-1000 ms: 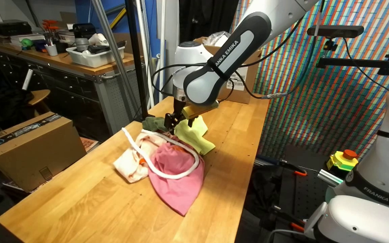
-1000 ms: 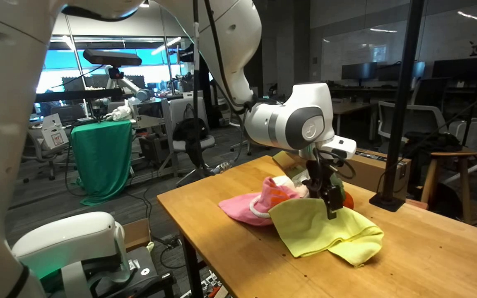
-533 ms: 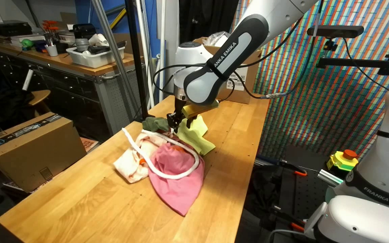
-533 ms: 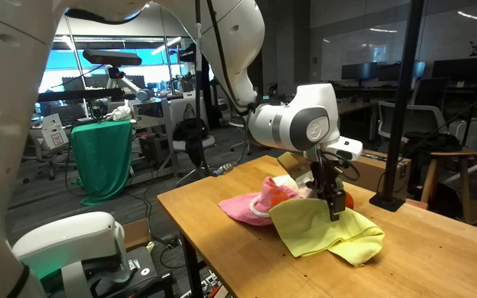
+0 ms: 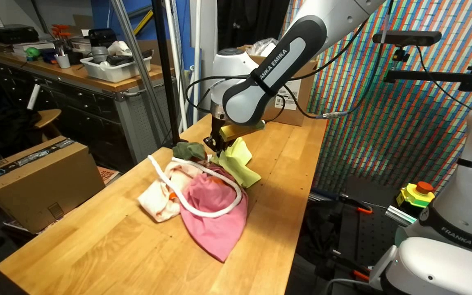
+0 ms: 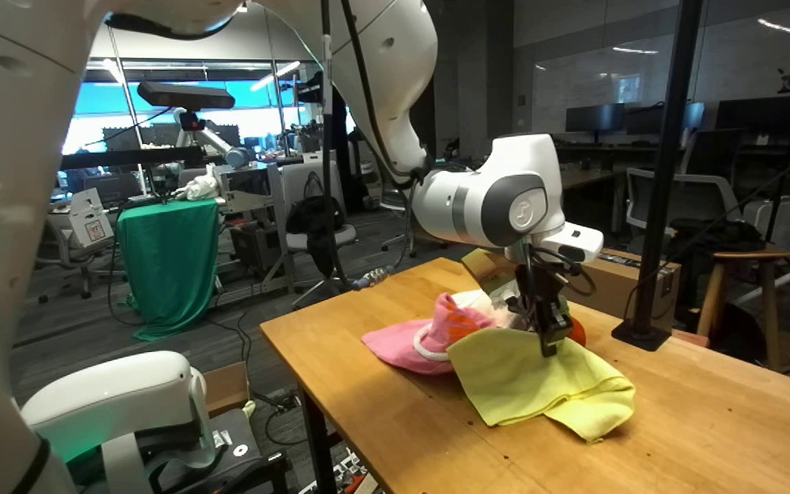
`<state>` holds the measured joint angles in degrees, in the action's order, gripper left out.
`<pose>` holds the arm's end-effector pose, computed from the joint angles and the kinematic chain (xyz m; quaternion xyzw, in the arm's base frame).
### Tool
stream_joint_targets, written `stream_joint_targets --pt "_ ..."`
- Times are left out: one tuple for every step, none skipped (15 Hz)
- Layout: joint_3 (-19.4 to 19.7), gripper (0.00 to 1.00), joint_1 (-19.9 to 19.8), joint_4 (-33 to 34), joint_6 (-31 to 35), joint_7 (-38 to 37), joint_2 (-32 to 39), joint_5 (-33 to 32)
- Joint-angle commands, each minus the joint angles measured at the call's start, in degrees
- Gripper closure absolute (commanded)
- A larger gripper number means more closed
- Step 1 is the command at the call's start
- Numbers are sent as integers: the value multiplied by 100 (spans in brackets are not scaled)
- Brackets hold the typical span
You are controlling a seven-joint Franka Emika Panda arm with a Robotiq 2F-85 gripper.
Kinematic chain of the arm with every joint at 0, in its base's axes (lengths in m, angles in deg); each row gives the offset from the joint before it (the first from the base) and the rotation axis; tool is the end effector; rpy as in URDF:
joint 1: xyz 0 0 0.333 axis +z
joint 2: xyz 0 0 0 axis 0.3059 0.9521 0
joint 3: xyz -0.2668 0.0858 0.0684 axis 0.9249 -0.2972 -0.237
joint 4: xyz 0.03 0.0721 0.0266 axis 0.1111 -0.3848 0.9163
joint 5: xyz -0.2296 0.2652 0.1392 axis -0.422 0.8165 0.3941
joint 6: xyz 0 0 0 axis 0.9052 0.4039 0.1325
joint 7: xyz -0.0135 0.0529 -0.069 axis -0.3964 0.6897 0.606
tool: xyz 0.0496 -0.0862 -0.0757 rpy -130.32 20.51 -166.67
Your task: Separate the things on the heap
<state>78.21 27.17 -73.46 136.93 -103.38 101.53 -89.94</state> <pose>0.5955 0.0199 0.2113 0.9739 -0.2075 0.0897 0.0222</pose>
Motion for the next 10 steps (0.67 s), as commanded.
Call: stream_joint_targets --pt "147 93 106 -102 -125 -253 -244 -69" --pt "203 93 137 -153 -115 -362 -311 -108" --pt "238 93 143 -239 -98 -431 -441 -126" --pt "288 93 166 -299 -72 -542 -545 -163" --pt "353 93 200 -382 -13 -690 -689 -238" --pt "407 94 226 -422 -2 -827 -819 -338" --pt "472 93 258 -462 13 -1026 -954 -481" --pt "543 94 297 -502 53 -1281 -1096 -691" --pt "583 94 304 -527 29 -1521 -1239 -895" --pt "589 94 278 -562 17 -1745 -1395 -1085"
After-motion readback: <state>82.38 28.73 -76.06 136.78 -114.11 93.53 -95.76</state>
